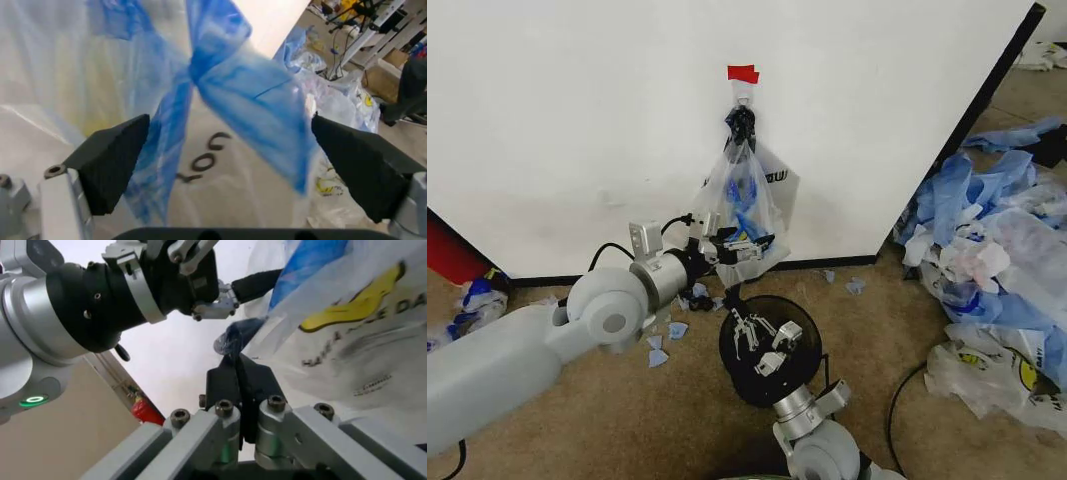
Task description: Pick up the garbage bag from the wall and place it over the trash bin.
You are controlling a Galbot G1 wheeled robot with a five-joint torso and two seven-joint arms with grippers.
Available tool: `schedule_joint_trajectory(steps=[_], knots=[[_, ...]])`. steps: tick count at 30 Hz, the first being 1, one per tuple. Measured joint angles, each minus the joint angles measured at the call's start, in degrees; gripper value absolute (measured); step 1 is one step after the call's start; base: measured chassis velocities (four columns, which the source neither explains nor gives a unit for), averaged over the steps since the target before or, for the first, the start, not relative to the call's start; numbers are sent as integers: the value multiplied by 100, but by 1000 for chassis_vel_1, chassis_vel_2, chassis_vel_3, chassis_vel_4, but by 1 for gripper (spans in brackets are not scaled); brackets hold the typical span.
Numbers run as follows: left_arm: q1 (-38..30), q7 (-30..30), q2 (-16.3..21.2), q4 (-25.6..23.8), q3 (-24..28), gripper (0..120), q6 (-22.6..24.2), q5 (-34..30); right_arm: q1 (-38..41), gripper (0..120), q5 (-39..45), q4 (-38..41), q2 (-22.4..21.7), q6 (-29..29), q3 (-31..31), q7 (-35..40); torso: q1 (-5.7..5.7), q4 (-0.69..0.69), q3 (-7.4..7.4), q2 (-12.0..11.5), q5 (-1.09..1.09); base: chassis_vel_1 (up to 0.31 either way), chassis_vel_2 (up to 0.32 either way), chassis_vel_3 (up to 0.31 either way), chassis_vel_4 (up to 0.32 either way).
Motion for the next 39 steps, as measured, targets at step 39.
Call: schedule_joint_trajectory(steps=[39], knots=[[1782,177,954,-858,-1934,95,-50,19,89,0,-99,4,148,-46,-255,14,0,0,0,0,0,0,0,0,0]])
